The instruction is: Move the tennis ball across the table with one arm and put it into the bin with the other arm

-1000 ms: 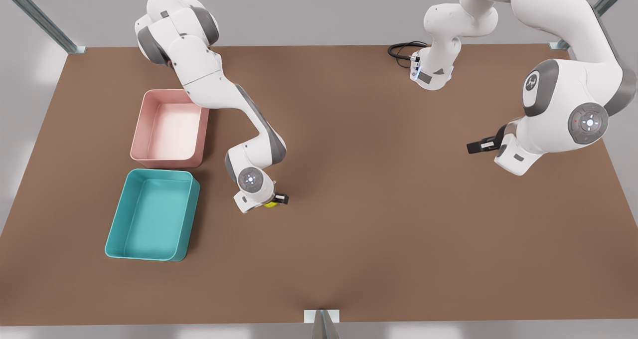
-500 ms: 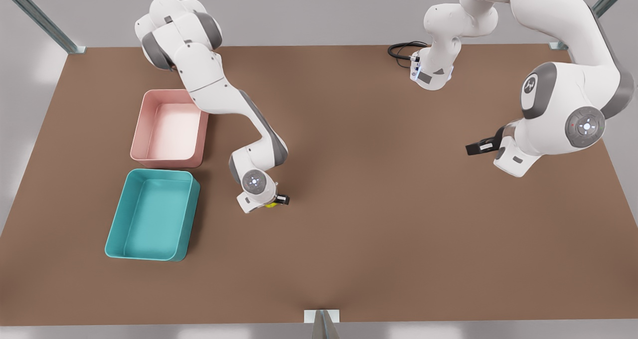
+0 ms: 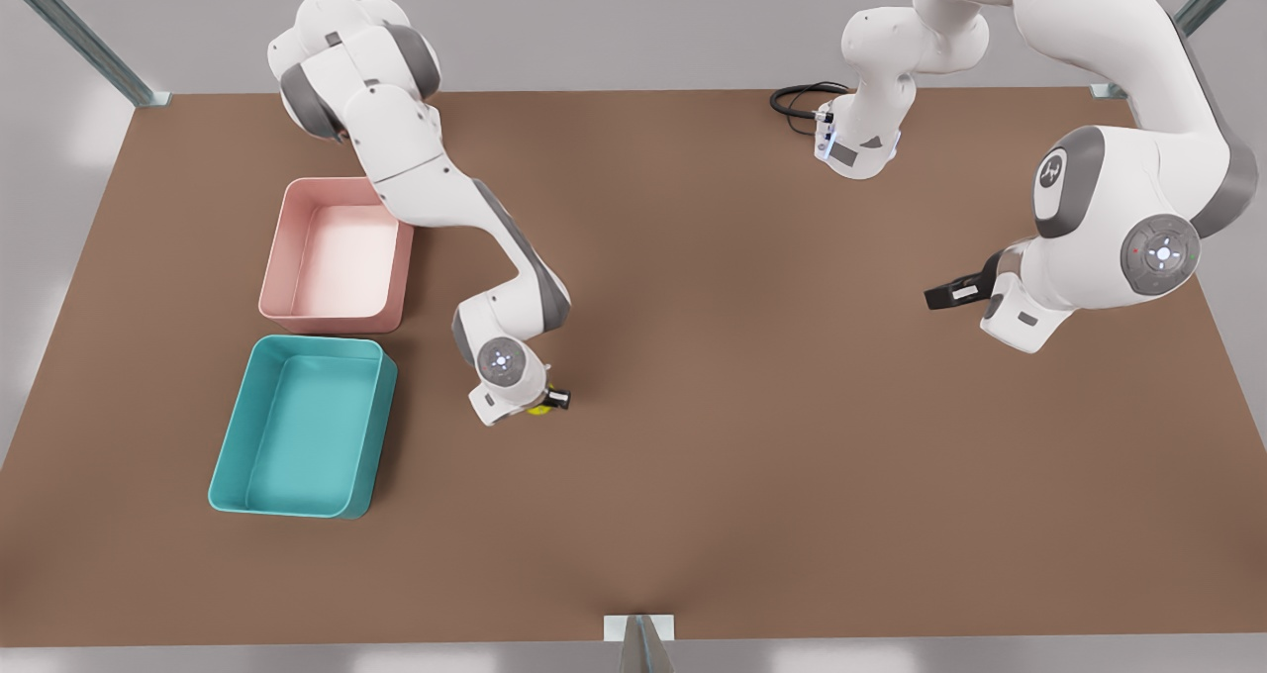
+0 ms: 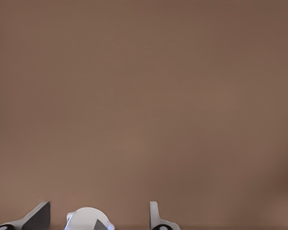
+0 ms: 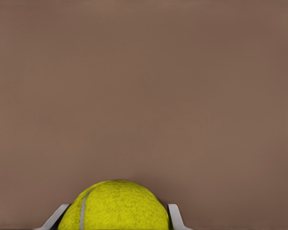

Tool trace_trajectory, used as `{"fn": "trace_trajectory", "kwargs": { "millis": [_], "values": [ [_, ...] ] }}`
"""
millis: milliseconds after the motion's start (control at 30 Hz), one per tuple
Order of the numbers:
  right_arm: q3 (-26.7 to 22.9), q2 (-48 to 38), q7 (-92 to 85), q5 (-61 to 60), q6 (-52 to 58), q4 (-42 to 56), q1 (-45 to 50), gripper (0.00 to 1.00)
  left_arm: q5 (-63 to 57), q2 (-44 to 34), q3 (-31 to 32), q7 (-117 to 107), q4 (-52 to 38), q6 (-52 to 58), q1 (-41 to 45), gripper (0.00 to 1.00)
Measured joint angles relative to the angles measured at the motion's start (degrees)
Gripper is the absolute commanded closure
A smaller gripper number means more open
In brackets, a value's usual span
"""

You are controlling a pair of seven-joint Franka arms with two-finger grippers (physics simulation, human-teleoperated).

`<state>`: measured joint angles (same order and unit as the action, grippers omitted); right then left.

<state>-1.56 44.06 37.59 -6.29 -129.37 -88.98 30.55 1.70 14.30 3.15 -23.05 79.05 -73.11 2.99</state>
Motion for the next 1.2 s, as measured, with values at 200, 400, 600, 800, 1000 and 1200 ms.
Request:
{"fn": "trace_trajectory", "kwargs": {
  "millis": [200,400,600,800,1000,1200],
  "values": [
    [-0.33,-5.97,-4.4,-0.18,2.55,1.58,-10.4,0.3,0.0,0.0,0.0,-0.2,0.16,-0.08,0.0,0.0],
    [-0.8,-9.99,-14.92,0.01,10.3,4.61,-26.75,0.3,0.0,0.0,0.0,-0.34,0.16,-0.06,0.0,0.0],
    [-2.68,-8.36,-25.88,0.33,15.68,5.73,-31.2,0.0,0.05,0.01,0.0,-0.44,0.55,-0.05,-0.02,0.0],
    [-2.52,-9.8,-32.7,0.36,21.76,11.89,-29.03,0.0,0.03,0.28,0.0,-0.51,0.6,-0.09,-0.29,0.0],
    [-2.46,-16.42,-32.64,2.29,40.46,22.8,-25.36,0.0,0.04,0.35,0.0,-0.56,0.68,-0.12,-0.35,0.0],
    [-2.29,-33.13,-32.55,5.08,52.24,12.41,-25.57,0.0,0.06,0.35,0.0,-0.6,0.95,-0.08,-0.34,0.0]
  ]
}}
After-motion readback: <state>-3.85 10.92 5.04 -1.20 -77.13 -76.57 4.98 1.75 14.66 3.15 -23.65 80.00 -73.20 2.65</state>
